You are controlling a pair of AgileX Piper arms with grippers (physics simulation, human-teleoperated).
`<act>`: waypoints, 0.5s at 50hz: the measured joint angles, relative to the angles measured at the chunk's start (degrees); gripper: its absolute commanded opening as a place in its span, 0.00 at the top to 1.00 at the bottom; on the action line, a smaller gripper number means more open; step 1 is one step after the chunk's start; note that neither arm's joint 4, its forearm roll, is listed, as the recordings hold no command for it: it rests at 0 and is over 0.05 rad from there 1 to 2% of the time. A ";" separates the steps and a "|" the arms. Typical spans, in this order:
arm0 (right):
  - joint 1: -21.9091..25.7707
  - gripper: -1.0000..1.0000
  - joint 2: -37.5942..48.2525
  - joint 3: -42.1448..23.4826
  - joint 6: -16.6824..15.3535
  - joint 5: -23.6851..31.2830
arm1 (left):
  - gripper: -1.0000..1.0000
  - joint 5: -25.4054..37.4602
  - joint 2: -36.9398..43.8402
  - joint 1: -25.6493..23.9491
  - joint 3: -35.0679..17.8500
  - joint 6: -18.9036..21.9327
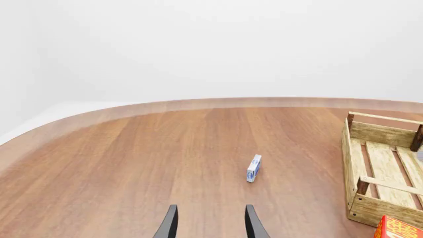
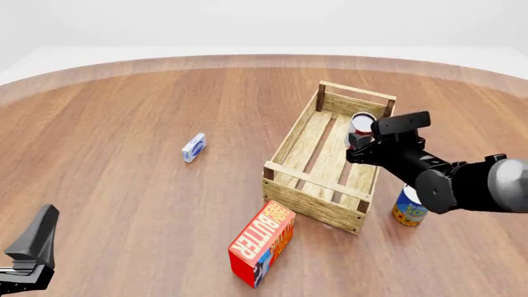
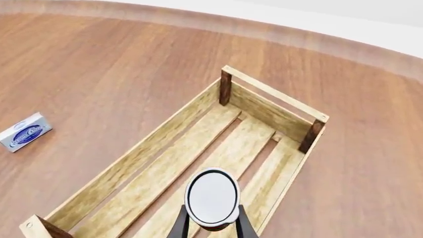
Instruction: Pick up the tomato sauce, and put it in the wooden tray.
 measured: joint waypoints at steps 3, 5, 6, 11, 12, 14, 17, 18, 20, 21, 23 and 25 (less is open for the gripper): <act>0.06 1.00 0.63 -0.39 -0.05 -0.13 | 0.00 0.00 0.00 0.00 0.00 0.00; 0.11 1.00 1.09 -0.66 -0.07 -0.23 | 0.00 0.00 0.00 0.00 0.00 0.00; 0.13 1.00 1.29 -0.78 -0.08 -0.27 | 0.00 0.00 0.00 0.00 0.00 0.00; 0.18 1.00 2.39 -1.41 -0.13 -0.52 | 0.00 0.00 0.00 0.00 0.00 0.00; 0.19 1.00 2.60 -1.53 -0.13 -0.56 | 0.00 0.00 0.00 0.00 0.00 0.00; 0.23 1.00 2.99 -1.76 -0.13 -0.65 | 0.00 0.00 0.00 0.00 0.00 0.00; 0.29 1.00 3.54 -2.05 -0.11 -0.81 | 0.00 0.00 0.00 0.00 0.00 0.00; 0.30 1.00 3.74 -2.12 -0.09 -0.90 | 0.00 0.00 0.00 0.00 0.00 0.00; 0.34 1.00 4.16 -2.27 -0.06 -1.09 | 0.00 0.00 0.00 0.00 0.00 0.00; 0.36 1.00 4.36 -2.35 -0.05 -1.17 | 0.00 0.00 0.00 0.00 0.00 0.00; 0.40 1.00 4.77 -2.54 -0.02 -1.28 | 0.00 0.00 0.00 0.00 0.00 0.00; 0.46 1.00 5.16 -2.76 0.00 -1.37 | 0.00 0.00 0.00 0.00 0.00 0.00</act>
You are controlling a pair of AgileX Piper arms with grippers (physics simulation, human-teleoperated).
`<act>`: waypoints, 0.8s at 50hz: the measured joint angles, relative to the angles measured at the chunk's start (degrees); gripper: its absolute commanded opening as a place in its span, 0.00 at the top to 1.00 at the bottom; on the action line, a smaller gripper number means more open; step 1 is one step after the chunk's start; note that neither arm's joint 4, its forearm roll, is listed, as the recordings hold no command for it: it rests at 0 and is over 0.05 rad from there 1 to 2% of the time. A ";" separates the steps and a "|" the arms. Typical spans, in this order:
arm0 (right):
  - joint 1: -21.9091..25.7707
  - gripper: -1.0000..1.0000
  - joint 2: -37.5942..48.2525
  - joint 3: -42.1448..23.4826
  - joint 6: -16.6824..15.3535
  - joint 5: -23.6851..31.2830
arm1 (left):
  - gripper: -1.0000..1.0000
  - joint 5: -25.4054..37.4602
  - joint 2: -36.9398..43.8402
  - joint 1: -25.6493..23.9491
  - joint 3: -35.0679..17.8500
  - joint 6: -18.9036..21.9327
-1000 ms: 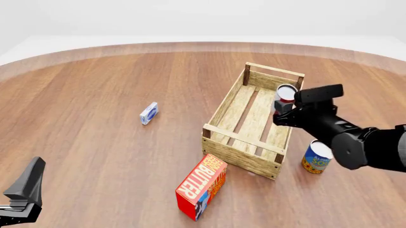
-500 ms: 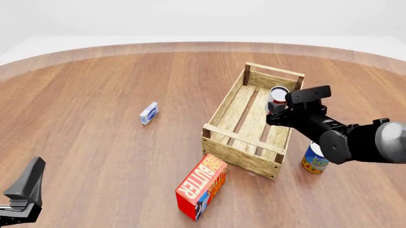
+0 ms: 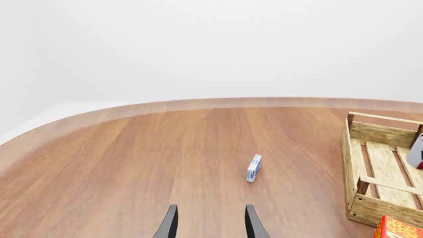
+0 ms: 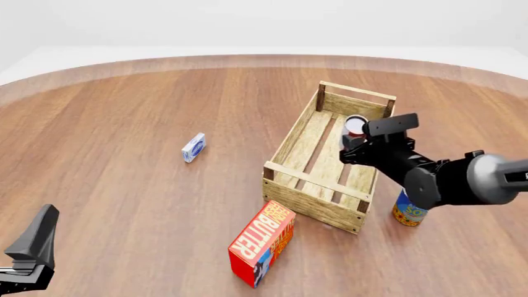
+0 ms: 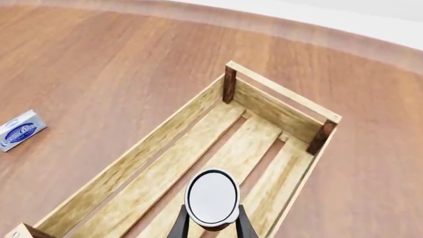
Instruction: Pick up the tomato sauce, and put it in the wooden tray.
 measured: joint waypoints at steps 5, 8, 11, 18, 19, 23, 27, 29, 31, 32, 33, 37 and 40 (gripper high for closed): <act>0.07 1.00 0.99 -0.54 0.06 -0.30 | 0.00 0.00 0.00 0.00 0.00 0.00; 0.12 1.00 1.61 -0.88 0.11 -0.48 | 0.00 0.00 0.00 0.00 0.00 0.00; 0.15 1.00 2.16 -1.25 0.10 -0.58 | 0.00 0.00 0.00 0.00 0.00 0.00; 0.13 1.00 3.31 -2.31 -0.07 -0.50 | 0.00 0.00 0.00 0.00 0.00 0.00; 0.13 1.00 3.46 -2.46 -0.09 -0.49 | 0.00 0.00 0.00 0.00 0.00 0.00; 0.10 1.00 4.05 -2.99 -0.15 -0.46 | 0.00 0.00 0.00 0.00 0.00 0.00; 0.04 1.00 4.69 -3.52 -0.20 -0.46 | 0.00 0.00 0.00 0.00 0.00 0.00; -0.02 1.00 4.99 -3.78 -0.21 -0.45 | 0.00 0.00 0.00 0.00 0.00 0.00; -0.07 1.00 5.31 -4.06 -0.23 -0.44 | 0.00 0.00 0.00 0.00 0.00 0.00; -0.09 1.00 5.49 -4.21 -0.25 -0.42 | 0.00 0.00 0.00 0.00 0.00 0.00; -0.11 1.00 5.65 -4.36 -0.26 -0.39 | 0.00 0.00 0.00 0.00 0.00 0.00; -0.19 1.00 6.25 -4.96 -0.30 -0.27 | 0.00 0.00 0.00 0.00 0.00 0.00; -0.23 1.00 6.73 -5.38 -0.28 -0.24 | 0.00 0.00 0.00 0.00 0.00 0.00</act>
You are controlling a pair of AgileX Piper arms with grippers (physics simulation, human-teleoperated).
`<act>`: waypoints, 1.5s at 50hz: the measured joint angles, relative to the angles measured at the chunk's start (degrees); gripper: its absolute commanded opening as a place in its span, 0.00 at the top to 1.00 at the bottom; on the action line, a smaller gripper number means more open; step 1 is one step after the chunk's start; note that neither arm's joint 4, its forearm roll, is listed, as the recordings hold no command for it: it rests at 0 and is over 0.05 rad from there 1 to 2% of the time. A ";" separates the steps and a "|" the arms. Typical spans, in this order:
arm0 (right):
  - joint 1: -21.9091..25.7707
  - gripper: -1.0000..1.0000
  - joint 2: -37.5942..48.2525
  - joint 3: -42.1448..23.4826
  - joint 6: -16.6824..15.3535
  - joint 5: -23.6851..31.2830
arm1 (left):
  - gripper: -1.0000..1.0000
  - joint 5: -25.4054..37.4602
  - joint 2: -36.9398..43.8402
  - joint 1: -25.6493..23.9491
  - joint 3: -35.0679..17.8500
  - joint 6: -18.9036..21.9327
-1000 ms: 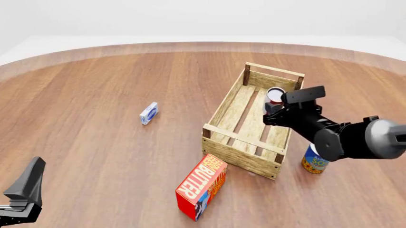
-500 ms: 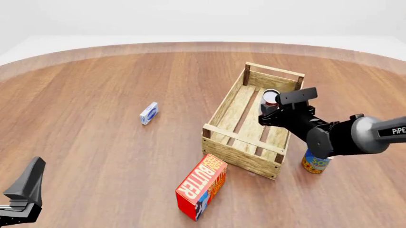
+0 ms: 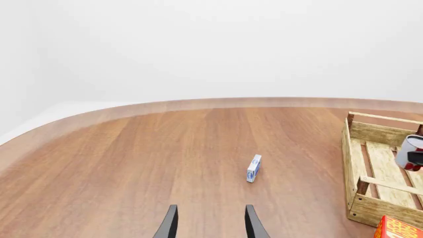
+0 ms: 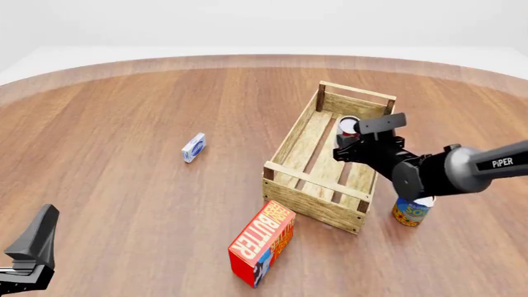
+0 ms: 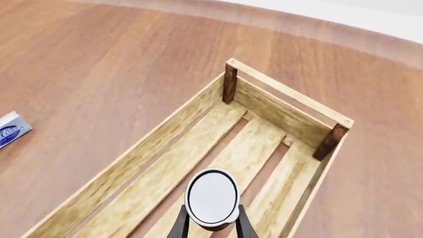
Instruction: Pick up the tomato sauce, and put it in the wooden tray.
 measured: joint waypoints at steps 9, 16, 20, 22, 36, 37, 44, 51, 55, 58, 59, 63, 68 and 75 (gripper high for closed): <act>-0.01 1.00 1.44 -1.30 0.05 0.16 | 0.00 0.00 0.00 0.00 0.00 0.00; 0.00 1.00 2.41 -2.31 0.08 0.26 | 0.00 0.00 0.00 0.00 0.00 0.00; -0.03 1.00 2.86 -2.70 0.10 0.19 | 0.00 0.00 0.00 0.00 0.00 0.00; -0.06 1.00 3.13 -2.88 0.09 0.10 | 0.00 0.00 0.00 0.00 0.00 0.00; -0.28 1.00 4.90 -3.89 0.16 -0.52 | 0.00 0.00 0.00 0.00 0.00 0.00; -0.28 1.00 5.01 -3.95 0.18 -0.55 | 0.00 0.00 0.00 0.00 0.00 0.00; -0.28 1.00 5.69 -4.28 0.24 -0.75 | 0.00 0.00 0.00 0.00 0.00 0.00; -0.25 1.00 6.12 -4.46 0.32 -0.89 | 0.00 0.00 0.00 0.00 0.00 0.00; -0.18 1.00 6.24 -4.54 0.34 -0.91 | 0.00 0.00 0.00 0.00 0.00 0.00; -0.15 1.00 6.28 -4.59 0.31 -0.90 | 0.00 0.00 0.00 0.00 0.00 0.00; -0.14 1.00 6.29 -4.60 0.30 -0.90 | 0.00 0.00 0.00 0.00 0.00 0.00; -0.12 1.00 6.38 -4.59 0.32 -1.01 | 0.00 0.00 0.00 0.00 0.00 0.00; -0.08 1.00 6.53 -4.57 0.34 -1.18 | 0.00 0.00 0.00 0.00 0.00 0.00; 0.00 1.00 6.78 -4.52 0.47 -1.47 | 0.00 0.00 0.00 0.00 0.00 0.00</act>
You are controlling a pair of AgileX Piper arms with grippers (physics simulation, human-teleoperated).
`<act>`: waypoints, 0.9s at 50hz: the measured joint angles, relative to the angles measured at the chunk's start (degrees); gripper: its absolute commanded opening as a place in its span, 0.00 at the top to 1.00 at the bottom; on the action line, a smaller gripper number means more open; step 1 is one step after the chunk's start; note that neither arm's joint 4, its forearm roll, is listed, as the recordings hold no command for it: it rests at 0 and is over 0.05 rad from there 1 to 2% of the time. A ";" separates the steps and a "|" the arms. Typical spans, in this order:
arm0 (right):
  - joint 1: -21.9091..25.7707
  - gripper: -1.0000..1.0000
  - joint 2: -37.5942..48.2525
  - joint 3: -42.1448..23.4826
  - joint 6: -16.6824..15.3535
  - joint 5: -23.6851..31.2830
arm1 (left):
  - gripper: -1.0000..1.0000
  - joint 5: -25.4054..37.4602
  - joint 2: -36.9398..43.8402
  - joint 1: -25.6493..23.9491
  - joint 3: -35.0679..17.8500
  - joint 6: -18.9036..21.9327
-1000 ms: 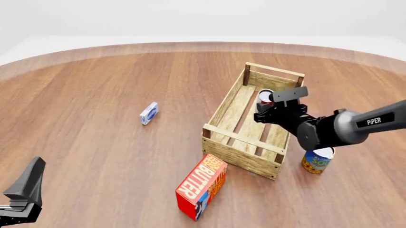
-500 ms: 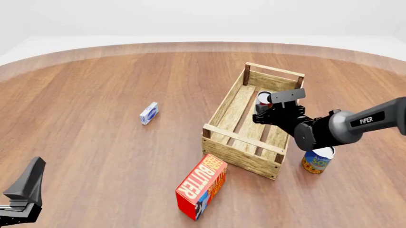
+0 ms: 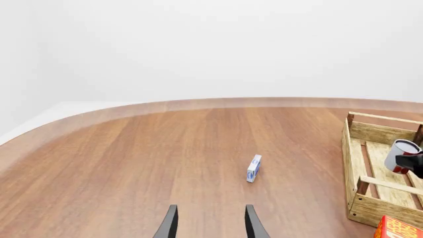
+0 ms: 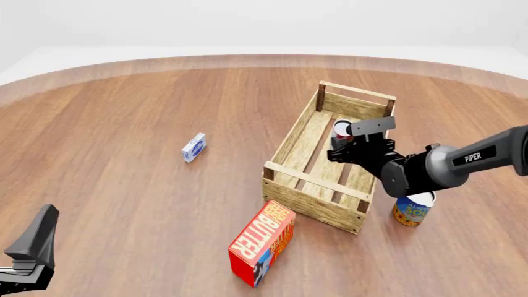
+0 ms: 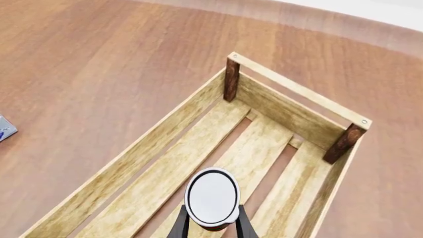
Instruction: Pick up the tomato sauce, and put it in the wooden tray.
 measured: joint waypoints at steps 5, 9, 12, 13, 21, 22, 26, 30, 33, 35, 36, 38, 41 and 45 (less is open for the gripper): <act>0.05 1.00 0.10 0.02 0.09 -0.11 | 0.00 0.00 0.00 0.00 0.00 0.00; 0.07 1.00 0.13 0.04 0.12 -0.17 | 0.00 0.00 0.00 0.00 0.00 0.00; 0.11 1.00 0.12 0.07 0.10 -0.25 | 0.00 0.00 0.00 0.00 0.00 0.00; 0.12 1.00 0.10 0.10 0.05 -0.29 | 0.00 0.00 0.00 0.00 0.00 0.00; 0.28 0.00 -0.19 0.12 0.45 -0.41 | 0.00 0.00 0.00 0.00 0.00 0.00; 0.30 0.00 -0.22 0.12 0.49 -0.41 | 0.00 0.00 0.00 0.00 0.00 0.00; 0.41 0.00 -0.30 0.10 0.70 -0.39 | 0.00 0.00 0.00 0.00 0.00 0.00; 0.50 0.00 -0.36 0.09 0.83 -0.36 | 0.00 0.00 0.00 0.00 0.00 0.00; 0.55 0.00 -0.40 0.08 0.91 -0.32 | 0.00 0.00 0.00 0.00 0.00 0.00; 0.57 0.00 -0.45 0.06 0.91 -0.27 | 0.00 0.00 0.00 0.00 0.00 0.00; 0.57 0.00 -0.49 0.05 0.93 -0.24 | 0.00 0.00 0.00 0.00 0.00 0.00; 0.58 0.00 -0.54 0.03 0.93 -0.17 | 0.00 0.00 0.00 0.00 0.00 0.00; 0.61 0.00 -0.62 0.01 0.96 -0.08 | 0.00 0.00 0.00 0.00 0.00 0.00; 0.65 0.00 -0.80 0.05 0.94 0.04 | 0.00 0.00 0.00 0.00 0.00 0.00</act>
